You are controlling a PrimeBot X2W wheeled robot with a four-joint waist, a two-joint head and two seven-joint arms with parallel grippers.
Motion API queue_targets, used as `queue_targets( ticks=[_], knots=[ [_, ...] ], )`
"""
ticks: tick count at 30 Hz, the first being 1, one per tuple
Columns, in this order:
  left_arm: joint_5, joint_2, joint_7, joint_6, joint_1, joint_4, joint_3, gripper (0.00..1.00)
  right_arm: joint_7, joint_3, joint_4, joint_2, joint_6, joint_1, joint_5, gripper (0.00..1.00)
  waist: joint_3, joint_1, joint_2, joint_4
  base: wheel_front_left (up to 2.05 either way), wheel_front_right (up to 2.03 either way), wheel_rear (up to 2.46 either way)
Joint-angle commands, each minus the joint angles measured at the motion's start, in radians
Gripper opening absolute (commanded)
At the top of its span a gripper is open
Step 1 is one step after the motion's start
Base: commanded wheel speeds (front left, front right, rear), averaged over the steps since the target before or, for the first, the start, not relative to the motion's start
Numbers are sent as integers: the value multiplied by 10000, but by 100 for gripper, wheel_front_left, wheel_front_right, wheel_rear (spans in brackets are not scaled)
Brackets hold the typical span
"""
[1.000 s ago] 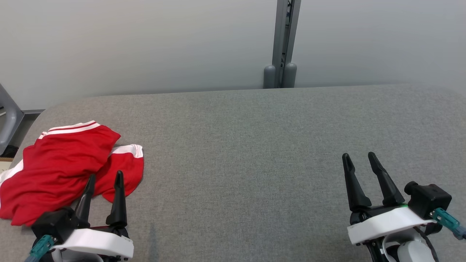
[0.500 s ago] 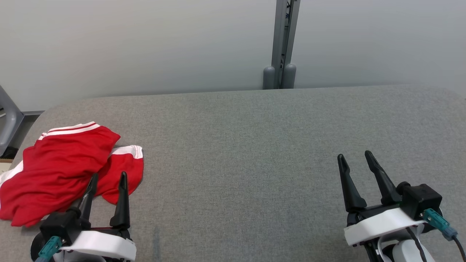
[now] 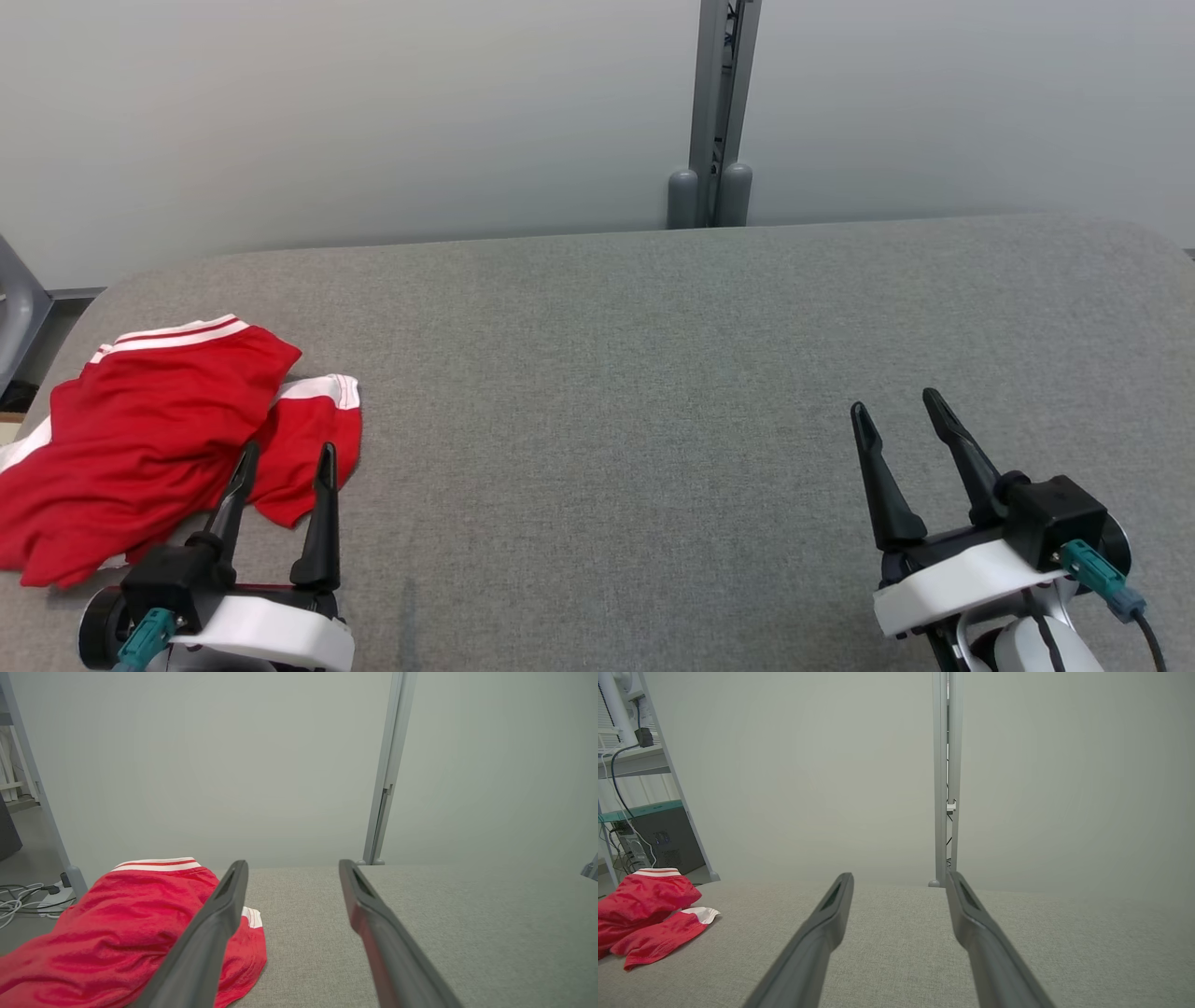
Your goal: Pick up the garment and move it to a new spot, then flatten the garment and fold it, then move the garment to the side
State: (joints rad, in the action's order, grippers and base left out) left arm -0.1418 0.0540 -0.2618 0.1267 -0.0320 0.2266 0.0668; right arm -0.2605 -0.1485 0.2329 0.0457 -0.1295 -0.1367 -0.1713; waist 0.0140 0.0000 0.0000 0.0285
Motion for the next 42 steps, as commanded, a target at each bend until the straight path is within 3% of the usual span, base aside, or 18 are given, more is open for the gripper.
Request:
queue_targets(
  ticks=[1,24,42],
  knots=[
    [73,32,-42,20,40,-11,52,100,-73,-3,9,84,-22,-100,44,100,-7,0,0,14,0,0,0],
    [-118,0,-31,32,-88,254,131,100,-72,-29,120,77,-22,-56,-257,100,33,0,0,-148,0,0,0],
    [-203,-2,-31,-52,-149,644,660,100,-66,-509,255,75,-20,38,-712,100,176,0,0,-2180,0,0,0]
  ],
)
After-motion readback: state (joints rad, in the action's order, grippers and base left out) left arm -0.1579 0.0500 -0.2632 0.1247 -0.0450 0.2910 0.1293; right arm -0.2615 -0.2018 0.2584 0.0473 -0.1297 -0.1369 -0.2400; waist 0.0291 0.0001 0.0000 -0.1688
